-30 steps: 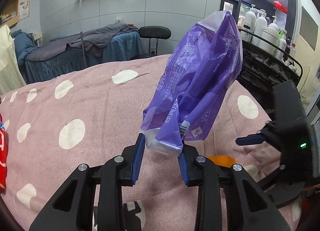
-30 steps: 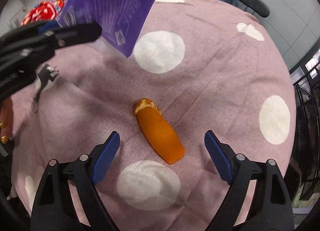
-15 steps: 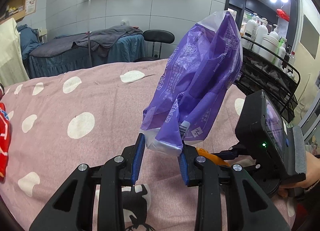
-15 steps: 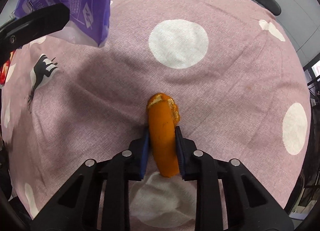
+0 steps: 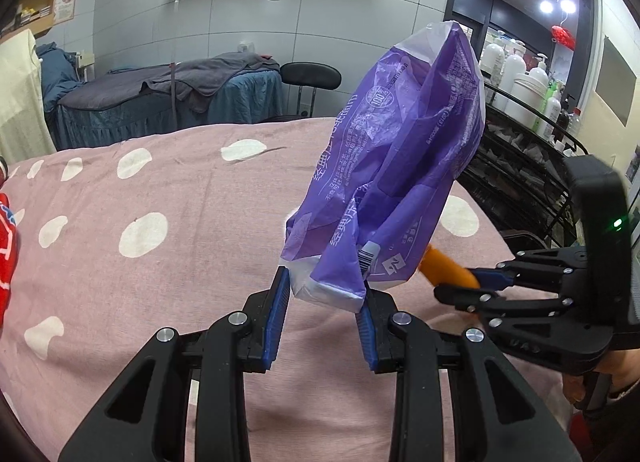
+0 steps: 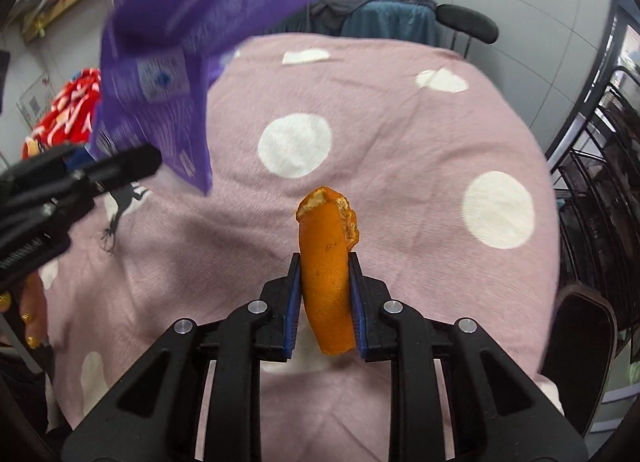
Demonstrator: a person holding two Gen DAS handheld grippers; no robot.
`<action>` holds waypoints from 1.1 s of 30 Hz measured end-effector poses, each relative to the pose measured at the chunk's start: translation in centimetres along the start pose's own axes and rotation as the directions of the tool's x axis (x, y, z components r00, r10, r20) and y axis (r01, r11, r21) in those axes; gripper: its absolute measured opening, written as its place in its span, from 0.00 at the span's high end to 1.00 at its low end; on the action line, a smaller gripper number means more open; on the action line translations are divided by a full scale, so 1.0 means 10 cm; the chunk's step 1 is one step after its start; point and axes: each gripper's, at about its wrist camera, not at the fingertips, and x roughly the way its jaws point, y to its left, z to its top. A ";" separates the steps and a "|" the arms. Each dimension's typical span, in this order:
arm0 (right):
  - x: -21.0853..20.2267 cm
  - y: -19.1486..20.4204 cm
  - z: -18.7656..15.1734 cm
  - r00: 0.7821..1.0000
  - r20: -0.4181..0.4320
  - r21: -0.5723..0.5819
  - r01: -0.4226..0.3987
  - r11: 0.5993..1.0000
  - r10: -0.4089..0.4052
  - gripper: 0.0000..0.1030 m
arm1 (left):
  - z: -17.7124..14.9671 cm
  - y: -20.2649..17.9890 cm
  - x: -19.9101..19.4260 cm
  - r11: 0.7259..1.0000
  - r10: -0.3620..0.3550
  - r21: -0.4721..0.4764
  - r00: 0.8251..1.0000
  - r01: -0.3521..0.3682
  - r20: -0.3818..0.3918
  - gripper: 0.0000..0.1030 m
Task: Collect trash
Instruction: 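Carry the orange peel over the bin and open the right tool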
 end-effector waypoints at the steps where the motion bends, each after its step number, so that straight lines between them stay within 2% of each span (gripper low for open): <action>1: -0.09 -0.05 -0.03 1.000 0.023 0.016 -0.001 1.000 0.001 0.78 | 0.00 -0.04 0.00 1.000 -0.006 0.002 1.000 0.006 0.000 0.69; 9: -0.70 -0.47 -0.28 0.988 0.144 0.137 0.030 0.990 -0.050 0.78 | -0.03 -0.45 0.04 0.995 -0.094 0.034 0.995 0.095 -0.019 0.69; 15: -0.97 -0.75 -0.51 0.978 0.174 0.215 0.076 0.974 -0.115 0.78 | -0.03 -0.79 0.10 0.983 -0.166 0.078 0.985 0.169 -0.036 0.69; 24: -1.06 -1.22 -0.81 0.963 0.170 0.339 0.142 0.930 -0.208 0.78 | -0.01 -1.26 0.21 0.955 -0.244 0.158 0.968 0.251 -0.062 0.69; 33: -0.99 -1.80 -1.21 0.952 0.090 0.470 0.218 0.855 -0.292 0.78 | 0.01 -1.61 0.36 0.926 -0.293 0.217 0.951 0.308 -0.097 0.69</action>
